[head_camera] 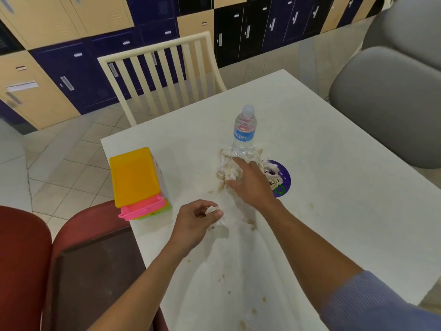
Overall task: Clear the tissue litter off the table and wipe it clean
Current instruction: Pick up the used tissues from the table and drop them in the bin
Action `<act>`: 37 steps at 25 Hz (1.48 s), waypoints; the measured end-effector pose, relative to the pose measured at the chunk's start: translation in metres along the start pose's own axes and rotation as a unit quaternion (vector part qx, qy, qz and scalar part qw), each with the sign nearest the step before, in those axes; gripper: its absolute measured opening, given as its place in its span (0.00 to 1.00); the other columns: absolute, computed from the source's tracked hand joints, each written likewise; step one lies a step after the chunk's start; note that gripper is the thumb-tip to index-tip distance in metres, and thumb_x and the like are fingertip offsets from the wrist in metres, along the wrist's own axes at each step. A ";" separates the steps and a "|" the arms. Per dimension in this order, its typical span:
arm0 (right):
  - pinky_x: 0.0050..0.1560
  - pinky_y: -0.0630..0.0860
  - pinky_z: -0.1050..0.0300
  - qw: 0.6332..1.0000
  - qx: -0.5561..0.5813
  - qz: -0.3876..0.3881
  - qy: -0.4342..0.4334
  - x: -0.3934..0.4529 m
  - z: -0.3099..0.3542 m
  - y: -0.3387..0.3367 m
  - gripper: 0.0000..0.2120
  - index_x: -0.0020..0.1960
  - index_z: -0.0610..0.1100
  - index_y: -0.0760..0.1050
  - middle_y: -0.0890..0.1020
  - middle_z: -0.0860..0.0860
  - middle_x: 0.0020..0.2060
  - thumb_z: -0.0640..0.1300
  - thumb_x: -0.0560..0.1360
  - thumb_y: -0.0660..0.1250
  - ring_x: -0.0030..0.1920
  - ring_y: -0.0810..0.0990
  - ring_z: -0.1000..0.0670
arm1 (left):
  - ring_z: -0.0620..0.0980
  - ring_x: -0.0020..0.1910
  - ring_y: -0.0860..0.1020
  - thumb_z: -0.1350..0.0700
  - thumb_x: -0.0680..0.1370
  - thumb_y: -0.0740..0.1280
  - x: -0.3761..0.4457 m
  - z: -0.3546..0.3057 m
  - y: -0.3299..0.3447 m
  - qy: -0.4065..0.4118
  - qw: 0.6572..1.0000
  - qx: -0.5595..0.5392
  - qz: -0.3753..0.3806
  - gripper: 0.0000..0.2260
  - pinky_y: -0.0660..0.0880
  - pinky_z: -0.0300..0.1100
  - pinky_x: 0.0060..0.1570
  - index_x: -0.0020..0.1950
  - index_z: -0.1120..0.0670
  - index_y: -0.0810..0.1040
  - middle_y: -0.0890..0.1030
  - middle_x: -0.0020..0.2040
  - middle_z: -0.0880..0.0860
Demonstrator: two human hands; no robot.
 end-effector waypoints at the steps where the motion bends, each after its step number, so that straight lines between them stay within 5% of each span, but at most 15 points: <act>1: 0.59 0.74 0.48 1.000 -0.019 0.000 -0.003 0.004 0.002 0.002 0.22 0.69 0.51 0.68 0.72 0.45 0.60 0.50 0.76 0.66 0.60 0.75 0.44 | 0.47 0.36 0.80 0.59 0.71 0.76 -0.001 0.001 -0.002 -0.002 1.000 0.002 -0.002 0.04 0.75 0.39 0.38 0.45 0.54 0.84 0.84 0.38 0.53; 5: 0.56 0.74 0.55 0.989 0.123 -0.081 0.010 -0.001 0.006 -0.014 0.10 0.56 0.48 0.79 0.73 0.47 0.51 0.48 0.75 0.69 0.52 0.77 0.47 | 0.46 0.38 0.81 0.57 0.70 0.76 -0.004 -0.001 -0.008 -0.002 1.000 0.014 -0.007 0.06 0.76 0.39 0.40 0.46 0.53 0.84 0.85 0.40 0.52; 10: 0.41 0.76 0.57 0.889 0.434 -0.098 0.103 -0.047 -0.016 -0.057 0.04 0.45 0.46 0.79 0.79 0.52 0.40 0.44 0.72 0.72 0.39 0.77 0.52 | 0.47 0.40 0.82 0.56 0.70 0.77 -0.019 -0.008 0.008 -0.002 1.000 0.007 -0.002 0.08 0.76 0.40 0.41 0.47 0.54 0.83 0.85 0.43 0.55; 13: 0.40 0.77 0.57 0.855 0.486 -0.117 0.135 -0.089 -0.048 -0.077 0.03 0.43 0.43 0.76 0.80 0.48 0.40 0.39 0.73 0.70 0.41 0.80 0.49 | 0.45 0.37 0.80 0.58 0.71 0.76 -0.036 -0.017 0.033 0.015 0.999 0.016 0.024 0.07 0.75 0.36 0.38 0.46 0.57 0.82 0.85 0.40 0.54; 24: 0.38 0.73 0.54 0.800 0.408 -0.284 0.337 -0.365 -0.276 -0.106 0.09 0.39 0.45 0.72 0.79 0.46 0.38 0.38 0.71 0.72 0.37 0.76 0.48 | 0.39 0.36 0.80 0.59 0.71 0.75 -0.148 0.001 0.204 0.057 0.975 0.142 0.161 0.05 0.75 0.28 0.36 0.46 0.56 0.84 0.84 0.41 0.50; 31: 0.44 0.69 0.56 0.850 0.167 -0.285 0.410 -0.492 -0.375 -0.084 0.01 0.45 0.44 0.77 0.80 0.47 0.43 0.42 0.74 0.69 0.45 0.78 0.44 | 0.45 0.39 0.81 0.57 0.70 0.76 -0.224 0.065 0.330 0.088 0.930 0.248 0.257 0.05 0.79 0.40 0.41 0.43 0.50 0.82 0.84 0.40 0.47; 34: 0.59 0.70 0.53 0.900 0.096 -0.172 0.389 -0.496 -0.401 -0.060 0.12 0.58 0.46 0.80 0.77 0.41 0.55 0.42 0.77 0.64 0.57 0.75 0.41 | 0.39 0.38 0.78 0.59 0.72 0.72 -0.244 0.099 0.364 0.124 0.902 0.324 0.259 0.04 0.76 0.34 0.40 0.42 0.51 0.79 0.81 0.40 0.46; 37: 0.61 0.69 0.53 0.913 0.106 -0.158 0.360 -0.500 -0.406 -0.059 0.17 0.66 0.47 0.75 0.72 0.42 0.56 0.43 0.78 0.61 0.59 0.71 0.42 | 0.47 0.39 0.76 0.65 0.73 0.68 -0.252 0.133 0.387 0.145 0.870 0.397 0.253 0.08 0.75 0.39 0.39 0.37 0.54 0.74 0.78 0.40 0.52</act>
Point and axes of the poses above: each hand's wrist, its own x-axis towards the middle knuckle, its own y-axis out of the palm, z = x × y, the point moved 6 cm from there along x, towards the middle knuckle
